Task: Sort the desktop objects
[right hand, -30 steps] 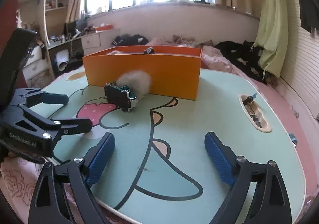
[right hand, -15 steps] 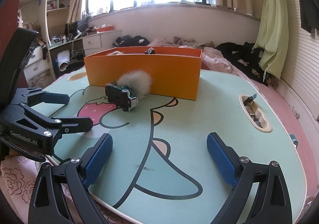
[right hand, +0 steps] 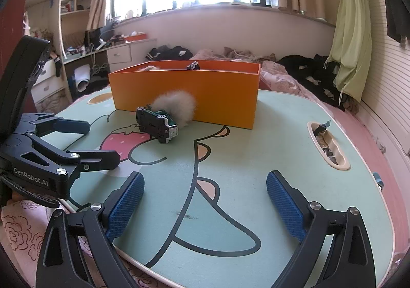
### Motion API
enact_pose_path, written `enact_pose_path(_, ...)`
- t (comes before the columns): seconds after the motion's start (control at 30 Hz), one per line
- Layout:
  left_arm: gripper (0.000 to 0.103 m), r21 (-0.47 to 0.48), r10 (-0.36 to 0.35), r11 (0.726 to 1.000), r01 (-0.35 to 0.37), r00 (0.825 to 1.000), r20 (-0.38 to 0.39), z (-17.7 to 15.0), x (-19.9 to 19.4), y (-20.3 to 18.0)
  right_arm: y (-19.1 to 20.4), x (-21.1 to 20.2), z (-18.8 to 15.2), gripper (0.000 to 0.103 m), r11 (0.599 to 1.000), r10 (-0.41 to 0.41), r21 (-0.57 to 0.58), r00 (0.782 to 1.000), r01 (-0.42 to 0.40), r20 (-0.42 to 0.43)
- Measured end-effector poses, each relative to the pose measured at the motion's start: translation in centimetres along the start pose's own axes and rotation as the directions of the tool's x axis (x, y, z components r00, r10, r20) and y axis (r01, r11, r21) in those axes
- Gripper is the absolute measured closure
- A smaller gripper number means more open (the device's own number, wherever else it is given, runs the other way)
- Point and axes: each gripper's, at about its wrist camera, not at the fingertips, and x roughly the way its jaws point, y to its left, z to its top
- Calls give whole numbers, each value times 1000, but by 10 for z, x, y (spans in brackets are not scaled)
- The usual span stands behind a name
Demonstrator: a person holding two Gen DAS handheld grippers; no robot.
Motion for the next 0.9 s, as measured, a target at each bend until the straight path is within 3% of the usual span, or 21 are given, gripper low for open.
enact_pose_path(0.6, 0, 4, 0, 1000, 0, 1000, -5, 0, 0, 0, 1, -1, 0, 6, 1000, 0, 0, 1000, 0, 1)
enact_pose_path(0.73, 0, 15, -19, 1000, 19, 999, -41, 9, 1, -4, 0, -1, -1, 5, 1000, 3, 1, 1000, -3, 2)
enact_pose_path(0.9, 0, 19, -64, 998, 65, 998, -29, 36, 1, -19, 1, -1, 0, 5, 1000, 1, 0, 1000, -1, 1)
